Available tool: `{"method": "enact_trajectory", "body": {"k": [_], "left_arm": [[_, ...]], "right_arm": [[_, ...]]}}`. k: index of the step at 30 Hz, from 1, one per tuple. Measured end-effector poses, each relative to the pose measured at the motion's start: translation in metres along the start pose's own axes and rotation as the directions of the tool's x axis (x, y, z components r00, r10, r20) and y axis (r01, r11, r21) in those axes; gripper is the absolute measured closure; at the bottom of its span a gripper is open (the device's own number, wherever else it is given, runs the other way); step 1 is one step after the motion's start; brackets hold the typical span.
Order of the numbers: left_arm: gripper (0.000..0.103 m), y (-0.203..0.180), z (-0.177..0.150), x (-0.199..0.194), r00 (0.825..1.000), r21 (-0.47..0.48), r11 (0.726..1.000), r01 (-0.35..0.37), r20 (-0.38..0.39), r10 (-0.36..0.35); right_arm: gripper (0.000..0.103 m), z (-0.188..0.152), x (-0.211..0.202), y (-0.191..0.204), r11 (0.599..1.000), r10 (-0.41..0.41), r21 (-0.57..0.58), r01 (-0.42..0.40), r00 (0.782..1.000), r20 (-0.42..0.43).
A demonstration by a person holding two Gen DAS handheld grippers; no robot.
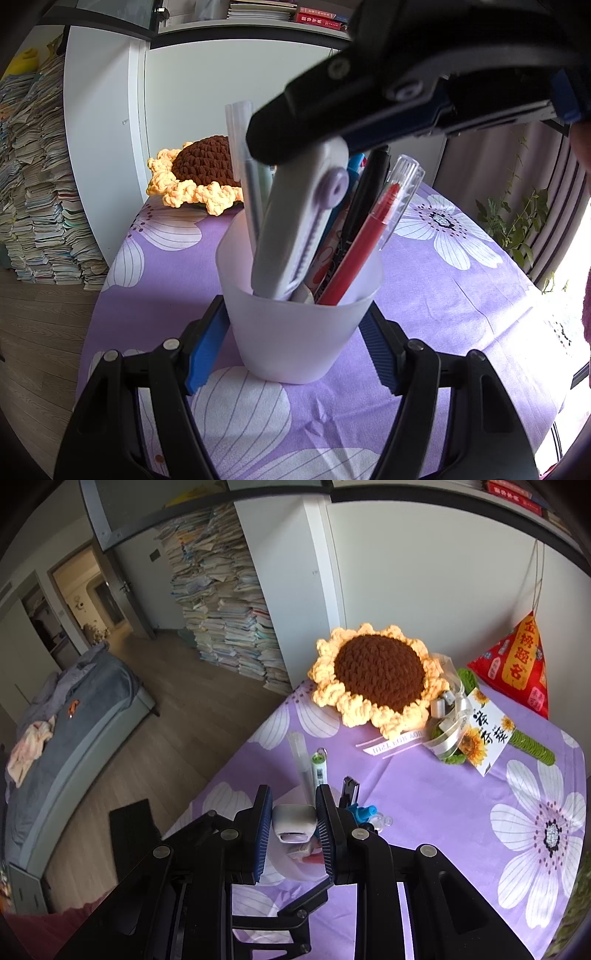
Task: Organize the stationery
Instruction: 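Lower the dispenser into the cup and open the right gripper, then lower the cup of pens onto the table with the left gripper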
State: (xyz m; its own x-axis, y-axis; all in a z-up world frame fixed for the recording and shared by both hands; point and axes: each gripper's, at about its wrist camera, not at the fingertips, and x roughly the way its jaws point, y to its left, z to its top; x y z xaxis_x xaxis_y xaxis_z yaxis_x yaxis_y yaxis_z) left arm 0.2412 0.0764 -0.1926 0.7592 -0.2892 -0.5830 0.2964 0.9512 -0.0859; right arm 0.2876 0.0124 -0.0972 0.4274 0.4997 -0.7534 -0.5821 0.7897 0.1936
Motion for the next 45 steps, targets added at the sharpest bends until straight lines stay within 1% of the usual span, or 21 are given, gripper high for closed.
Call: {"method": "enact_trajectory", "body": {"k": [5, 12, 15, 18, 23, 27, 32, 36, 38, 41, 45], "left_arm": [[0.033, 0.000, 0.000, 0.000, 1.000, 0.001, 1.000, 0.000, 0.000, 0.000], [0.033, 0.000, 0.000, 0.000, 1.000, 0.001, 1.000, -0.001, -0.001, 0.001], [0.033, 0.000, -0.001, 0.001, 1.000, 0.002, 1.000, 0.000, -0.005, 0.000], [0.033, 0.000, 0.000, 0.001, 1.000, 0.000, 1.000, 0.001, -0.004, -0.001], [0.033, 0.000, 0.000, 0.001, 1.000, 0.000, 1.000, 0.001, -0.004, -0.001], [0.031, 0.000, 0.000, 0.000, 1.000, -0.001, 1.000, 0.008, -0.007, -0.008], [0.027, 0.000, 0.000, 0.002, 1.000, 0.000, 1.000, 0.017, -0.019, -0.017], [0.027, 0.001, -0.001, -0.001, 1.000, -0.012, 1.000, 0.017, -0.006, -0.017], [0.027, 0.002, -0.001, -0.004, 1.000, -0.019, 1.000, 0.022, 0.007, -0.022], [0.027, 0.004, 0.001, -0.005, 0.999, -0.049, 0.998, 0.034, 0.006, -0.034], [0.027, 0.002, 0.010, -0.008, 1.000, -0.050, 0.999, -0.002, 0.007, 0.003]], "right_arm": [[0.078, -0.002, 0.002, -0.001, 1.000, -0.006, 0.002, 0.006, 1.000, -0.003], [0.078, -0.003, -0.009, 0.000, 1.000, -0.025, -0.009, 0.025, 0.999, 0.027], [0.078, -0.003, -0.007, 0.004, 0.999, -0.038, -0.027, 0.038, 0.999, 0.017], [0.078, -0.003, -0.009, 0.003, 0.999, -0.042, -0.021, 0.042, 0.999, 0.018], [0.078, -0.012, -0.028, -0.003, 0.999, -0.047, 0.010, 0.046, 0.997, 0.060], [0.078, -0.036, -0.056, -0.013, 0.994, -0.107, 0.025, 0.105, 0.988, 0.110], [0.078, -0.078, -0.077, -0.030, 0.981, -0.191, 0.063, 0.186, 0.978, 0.088], [0.078, -0.120, -0.092, -0.047, 0.958, -0.266, 0.134, 0.255, 0.961, 0.076], [0.078, -0.141, -0.101, -0.055, 0.948, -0.279, 0.182, 0.261, 0.957, 0.081], [0.078, -0.174, -0.112, -0.070, 0.936, -0.257, 0.265, 0.231, 0.964, 0.070], [0.077, -0.203, -0.124, -0.098, 0.897, -0.276, 0.370, 0.241, 0.960, 0.043]]}}
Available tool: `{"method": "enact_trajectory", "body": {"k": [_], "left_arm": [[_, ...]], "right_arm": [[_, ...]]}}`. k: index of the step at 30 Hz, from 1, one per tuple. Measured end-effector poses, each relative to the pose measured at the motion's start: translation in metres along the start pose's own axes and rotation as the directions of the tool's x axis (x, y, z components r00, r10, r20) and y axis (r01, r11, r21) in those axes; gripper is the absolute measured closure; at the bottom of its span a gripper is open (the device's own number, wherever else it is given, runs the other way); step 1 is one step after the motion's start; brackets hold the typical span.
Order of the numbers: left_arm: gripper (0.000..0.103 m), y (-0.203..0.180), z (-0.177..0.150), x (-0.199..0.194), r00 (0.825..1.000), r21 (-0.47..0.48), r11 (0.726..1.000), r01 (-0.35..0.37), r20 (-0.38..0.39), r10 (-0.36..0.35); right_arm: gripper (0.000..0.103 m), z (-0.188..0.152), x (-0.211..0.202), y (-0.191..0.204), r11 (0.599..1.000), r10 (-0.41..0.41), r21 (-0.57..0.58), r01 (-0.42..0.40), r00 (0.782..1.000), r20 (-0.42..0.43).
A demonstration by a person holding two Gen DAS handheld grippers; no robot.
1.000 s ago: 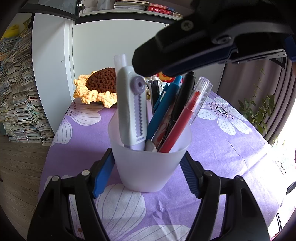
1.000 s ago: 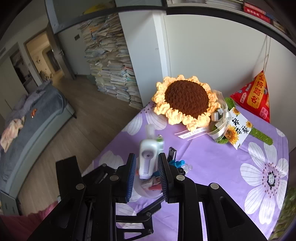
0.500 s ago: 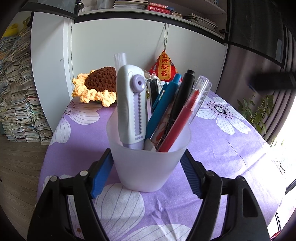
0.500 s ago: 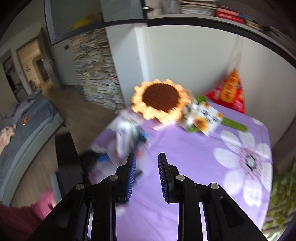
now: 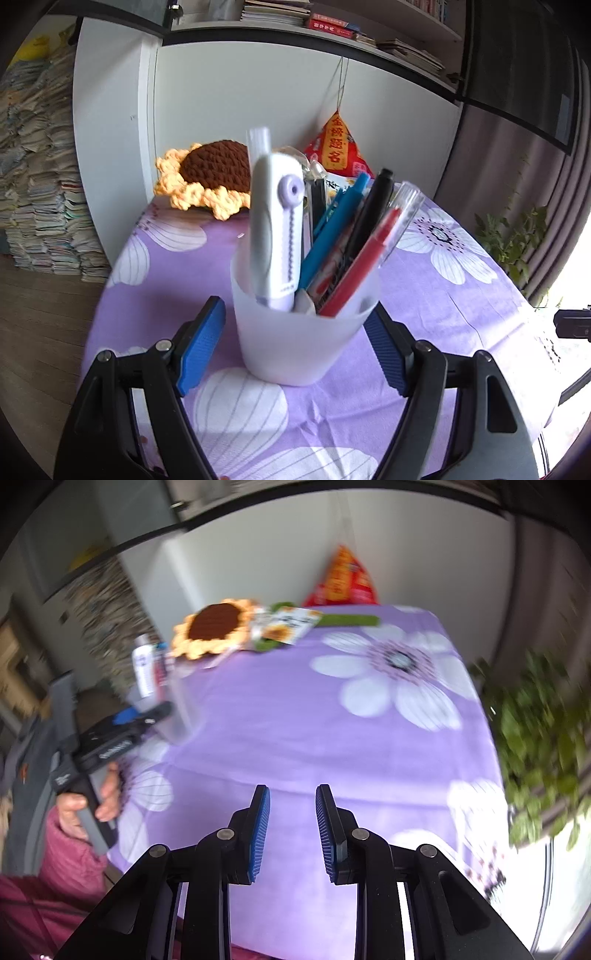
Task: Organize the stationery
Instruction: 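Lower the cup of pens onto the table with the left gripper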
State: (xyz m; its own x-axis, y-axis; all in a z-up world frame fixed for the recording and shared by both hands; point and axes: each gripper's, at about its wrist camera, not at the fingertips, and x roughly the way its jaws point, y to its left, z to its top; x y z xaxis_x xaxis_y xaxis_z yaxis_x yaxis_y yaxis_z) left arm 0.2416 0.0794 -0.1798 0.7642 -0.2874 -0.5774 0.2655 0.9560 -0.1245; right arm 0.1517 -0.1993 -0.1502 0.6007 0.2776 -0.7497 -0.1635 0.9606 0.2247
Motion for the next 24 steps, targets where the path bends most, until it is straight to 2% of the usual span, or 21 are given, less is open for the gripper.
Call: {"method": "enact_trajectory", "body": {"k": [3, 7, 14, 20, 22, 24], "left_arm": [[0.027, -0.006, 0.009, -0.003, 1.000, 0.017, 1.000, -0.026, 0.018, 0.025], [0.027, -0.014, 0.019, -0.002, 0.998, 0.049, 0.997, -0.057, 0.036, 0.055], [0.027, -0.013, 0.024, 0.008, 0.998, 0.050, 0.997, -0.065, 0.000, 0.065], [0.027, -0.018, 0.022, 0.013, 0.995, 0.088, 0.991, -0.096, -0.014, 0.098], [0.033, -0.018, 0.023, 0.015, 0.995, 0.091, 0.991, -0.100, -0.019, 0.103], [0.034, -0.017, 0.024, 0.016, 0.994, 0.092, 0.991, -0.100, -0.021, 0.103]], "right_arm": [[0.077, -0.002, -0.003, -0.022, 0.998, 0.002, 0.069, -0.002, 1.000, 0.000], [0.077, 0.000, -0.004, -0.035, 0.994, 0.027, 0.102, -0.028, 1.000, 0.003], [0.077, 0.000, -0.009, -0.049, 0.991, 0.056, 0.123, -0.058, 0.998, 0.018], [0.076, -0.003, -0.005, -0.071, 0.977, 0.070, 0.201, -0.070, 0.998, 0.010], [0.076, -0.003, -0.004, -0.075, 0.973, 0.069, 0.218, -0.068, 0.998, 0.006], [0.076, -0.004, -0.004, -0.077, 0.972, 0.069, 0.227, -0.068, 0.998, 0.006]]}}
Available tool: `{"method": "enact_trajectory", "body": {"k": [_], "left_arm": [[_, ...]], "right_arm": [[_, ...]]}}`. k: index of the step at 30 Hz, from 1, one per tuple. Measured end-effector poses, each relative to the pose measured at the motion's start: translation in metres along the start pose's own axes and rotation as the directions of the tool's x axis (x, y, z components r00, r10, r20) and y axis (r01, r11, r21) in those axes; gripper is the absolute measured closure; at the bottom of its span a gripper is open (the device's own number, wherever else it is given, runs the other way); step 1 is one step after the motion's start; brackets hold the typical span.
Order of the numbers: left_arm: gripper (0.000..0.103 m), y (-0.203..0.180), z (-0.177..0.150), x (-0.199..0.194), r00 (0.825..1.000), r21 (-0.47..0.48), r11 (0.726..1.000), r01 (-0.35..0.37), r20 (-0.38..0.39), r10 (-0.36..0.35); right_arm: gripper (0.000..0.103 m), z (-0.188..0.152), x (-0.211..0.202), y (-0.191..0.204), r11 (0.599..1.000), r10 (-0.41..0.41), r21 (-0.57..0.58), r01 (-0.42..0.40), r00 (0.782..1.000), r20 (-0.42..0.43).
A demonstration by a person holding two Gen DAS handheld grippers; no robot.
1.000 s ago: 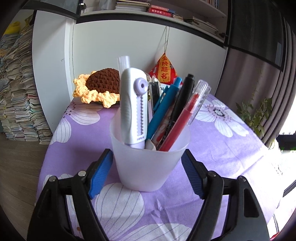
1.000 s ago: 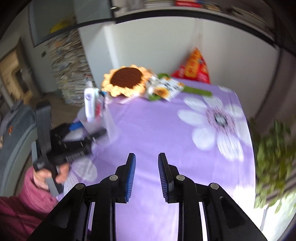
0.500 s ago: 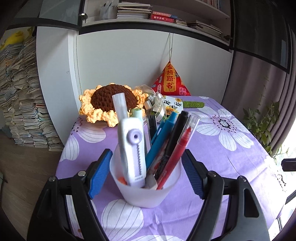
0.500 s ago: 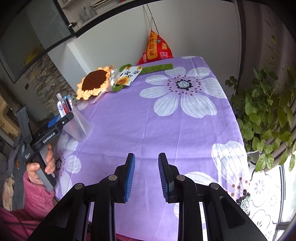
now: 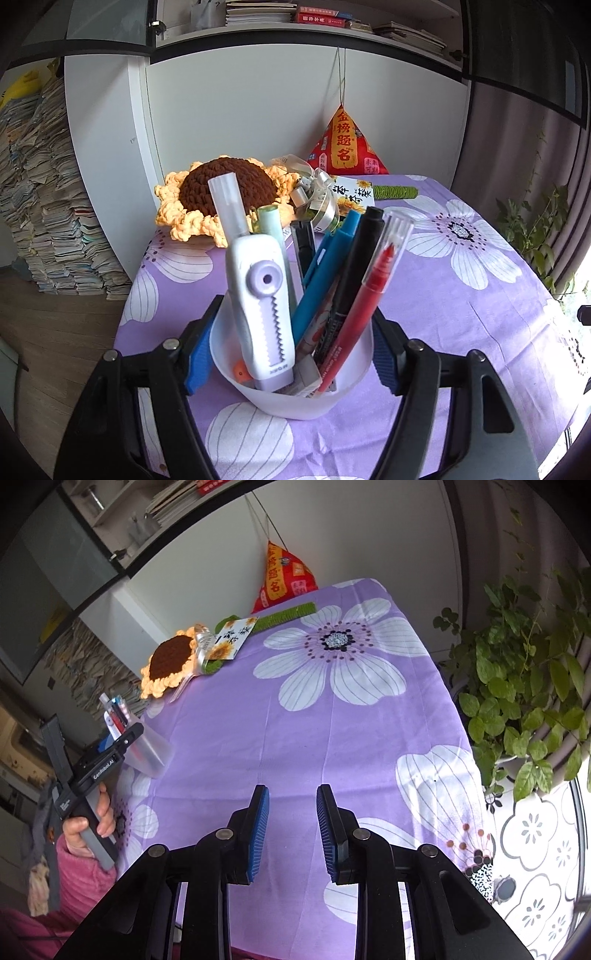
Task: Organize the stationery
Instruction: 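Lower the cup of pens onto the table with the left gripper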
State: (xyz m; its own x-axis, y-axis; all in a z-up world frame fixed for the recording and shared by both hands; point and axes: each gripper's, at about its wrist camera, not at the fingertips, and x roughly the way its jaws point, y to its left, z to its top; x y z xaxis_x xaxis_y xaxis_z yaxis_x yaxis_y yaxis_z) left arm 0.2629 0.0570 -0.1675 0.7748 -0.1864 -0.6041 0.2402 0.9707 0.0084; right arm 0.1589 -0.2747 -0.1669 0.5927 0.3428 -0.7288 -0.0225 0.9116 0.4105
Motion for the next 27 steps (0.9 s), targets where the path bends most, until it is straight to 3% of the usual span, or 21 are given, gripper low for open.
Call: {"method": "enact_trajectory", "body": {"k": [8, 13, 20, 24, 27], "left_arm": [[0.034, -0.002, 0.003, -0.001, 1.000, -0.022, 1.000, 0.010, 0.005, -0.010], [0.034, -0.018, 0.009, -0.005, 1.000, 0.017, 1.000, -0.009, 0.025, 0.009], [0.034, -0.047, 0.022, 0.000, 0.999, 0.041, 0.999, 0.028, 0.022, -0.029], [0.034, -0.070, 0.031, 0.005, 0.998, 0.053, 0.997, 0.059, 0.023, -0.060], [0.034, -0.086, 0.039, 0.009, 0.996, 0.060, 0.994, 0.086, 0.021, -0.087]], "right_arm": [[0.076, 0.000, -0.001, -0.004, 1.000, -0.002, 0.011, 0.002, 1.000, 0.002], [0.076, -0.001, 0.001, -0.007, 1.000, 0.000, 0.010, 0.000, 1.000, -0.007], [0.076, -0.006, 0.001, -0.014, 1.000, -0.009, 0.011, 0.009, 1.000, -0.006], [0.076, -0.008, 0.001, -0.019, 0.998, -0.060, -0.004, 0.060, 0.998, 0.004], [0.076, -0.008, 0.002, -0.021, 0.999, -0.045, -0.006, 0.045, 0.999, 0.000]]}}
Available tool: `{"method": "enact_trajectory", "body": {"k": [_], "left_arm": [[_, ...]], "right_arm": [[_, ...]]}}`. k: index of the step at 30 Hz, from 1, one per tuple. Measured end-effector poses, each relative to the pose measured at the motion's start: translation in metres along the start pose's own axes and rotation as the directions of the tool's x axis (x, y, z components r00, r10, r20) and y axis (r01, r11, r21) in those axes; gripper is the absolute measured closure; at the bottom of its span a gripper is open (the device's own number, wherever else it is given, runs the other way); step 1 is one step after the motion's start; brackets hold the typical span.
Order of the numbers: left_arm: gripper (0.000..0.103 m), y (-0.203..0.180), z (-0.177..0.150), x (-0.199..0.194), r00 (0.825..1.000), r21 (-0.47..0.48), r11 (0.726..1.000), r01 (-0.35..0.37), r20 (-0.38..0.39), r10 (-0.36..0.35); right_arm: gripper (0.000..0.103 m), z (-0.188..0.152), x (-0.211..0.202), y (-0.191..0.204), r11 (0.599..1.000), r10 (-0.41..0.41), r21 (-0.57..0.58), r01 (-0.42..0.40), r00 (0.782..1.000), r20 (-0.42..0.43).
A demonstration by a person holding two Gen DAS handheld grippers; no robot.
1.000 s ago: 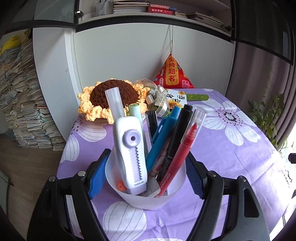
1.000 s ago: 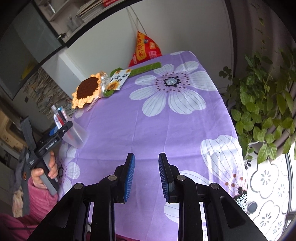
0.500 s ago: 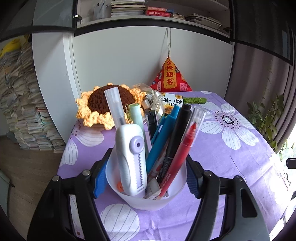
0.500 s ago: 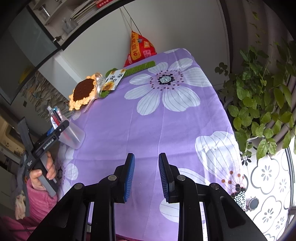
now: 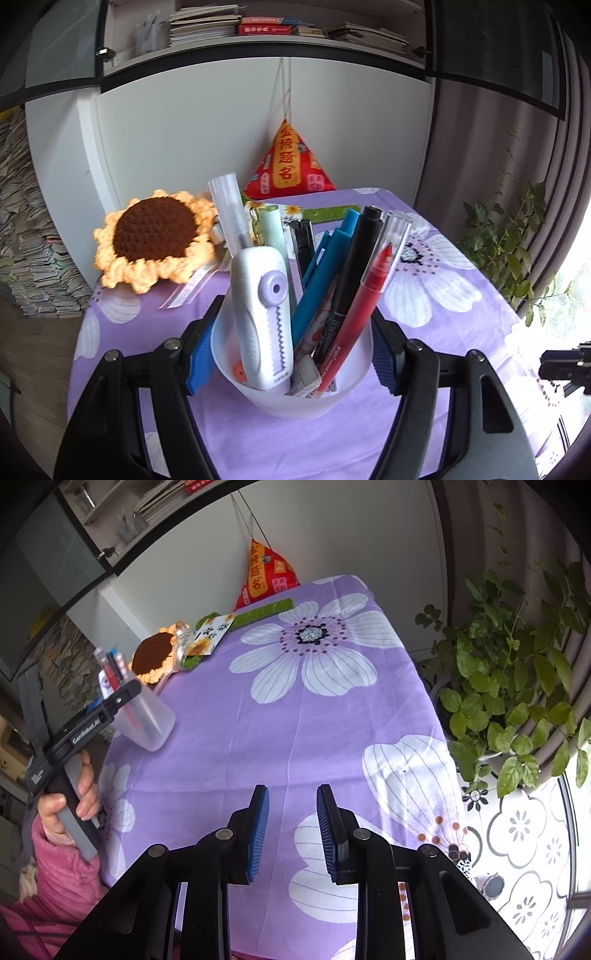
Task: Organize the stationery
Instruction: 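Lower the cup of pens onto the table with the left gripper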
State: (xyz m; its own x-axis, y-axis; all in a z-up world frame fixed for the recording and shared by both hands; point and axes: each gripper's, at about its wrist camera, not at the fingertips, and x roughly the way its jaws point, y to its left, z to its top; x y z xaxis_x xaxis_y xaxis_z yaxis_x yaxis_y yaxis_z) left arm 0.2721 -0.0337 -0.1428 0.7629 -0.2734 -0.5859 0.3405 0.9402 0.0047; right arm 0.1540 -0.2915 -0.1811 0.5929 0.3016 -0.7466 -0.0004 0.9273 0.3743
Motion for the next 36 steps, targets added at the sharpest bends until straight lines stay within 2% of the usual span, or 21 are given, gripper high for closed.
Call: {"method": "enact_trajectory", "body": {"k": [7, 15, 36], "left_arm": [[0.034, -0.026, 0.010, 0.009, 1.000, 0.023, 0.999, 0.029, 0.001, -0.029], [0.034, -0.037, 0.014, 0.026, 0.999, 0.022, 0.999, 0.024, -0.023, -0.023], [0.034, -0.053, 0.009, 0.049, 0.998, 0.039, 0.999, 0.030, -0.057, -0.028]], "right_arm": [[0.076, 0.010, -0.004, 0.011, 0.998, -0.002, -0.058, 0.004, 0.999, 0.041], [0.076, 0.022, -0.004, 0.030, 0.992, 0.023, -0.126, -0.013, 0.997, 0.075], [0.076, 0.028, -0.001, 0.033, 0.991, 0.024, -0.135, -0.013, 0.997, 0.076]]}}
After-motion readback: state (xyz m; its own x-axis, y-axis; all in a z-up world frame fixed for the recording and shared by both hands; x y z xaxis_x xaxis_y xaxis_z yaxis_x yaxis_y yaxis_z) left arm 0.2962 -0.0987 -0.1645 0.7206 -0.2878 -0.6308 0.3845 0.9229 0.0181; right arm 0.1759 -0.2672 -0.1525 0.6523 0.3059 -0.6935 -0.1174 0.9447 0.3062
